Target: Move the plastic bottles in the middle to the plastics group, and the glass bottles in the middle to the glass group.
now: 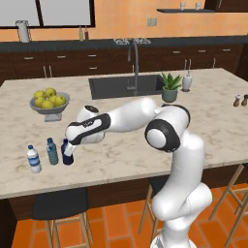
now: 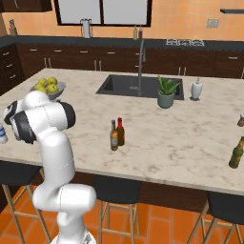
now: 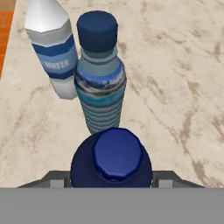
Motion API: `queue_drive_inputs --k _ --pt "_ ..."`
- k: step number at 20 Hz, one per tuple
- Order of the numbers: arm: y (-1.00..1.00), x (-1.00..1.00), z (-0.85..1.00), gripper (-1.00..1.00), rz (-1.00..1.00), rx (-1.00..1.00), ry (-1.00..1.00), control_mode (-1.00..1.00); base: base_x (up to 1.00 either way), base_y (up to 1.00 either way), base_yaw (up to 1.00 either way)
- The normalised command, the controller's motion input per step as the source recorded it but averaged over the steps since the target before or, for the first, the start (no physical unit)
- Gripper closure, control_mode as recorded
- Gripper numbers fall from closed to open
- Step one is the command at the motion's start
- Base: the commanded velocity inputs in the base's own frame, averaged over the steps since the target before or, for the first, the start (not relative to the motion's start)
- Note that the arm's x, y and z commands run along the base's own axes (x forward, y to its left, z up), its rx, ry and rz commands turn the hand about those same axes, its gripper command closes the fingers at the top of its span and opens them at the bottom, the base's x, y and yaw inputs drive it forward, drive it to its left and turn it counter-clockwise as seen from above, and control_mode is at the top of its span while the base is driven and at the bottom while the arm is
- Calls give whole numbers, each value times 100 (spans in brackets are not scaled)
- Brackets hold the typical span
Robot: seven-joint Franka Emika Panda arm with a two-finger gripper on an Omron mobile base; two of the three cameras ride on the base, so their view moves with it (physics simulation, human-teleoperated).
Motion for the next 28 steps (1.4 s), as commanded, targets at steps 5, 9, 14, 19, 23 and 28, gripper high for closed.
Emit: queue_drive_inputs --k 5,9,14,19,23,28 --pt "0 0 -15 100 0 -2 0 -100 0 0 0" --pt "0 0 -2 100 0 0 0 -100 0 0 0" --pt "0 0 0 -100 0 0 0 -100 0 0 0" --pt "0 0 0 -100 0 0 -1 -100 0 0 0" --pt "0 0 4 -100 0 -2 0 -100 0 0 0" --pt "0 0 18 -100 0 -3 0 -100 0 0 0"
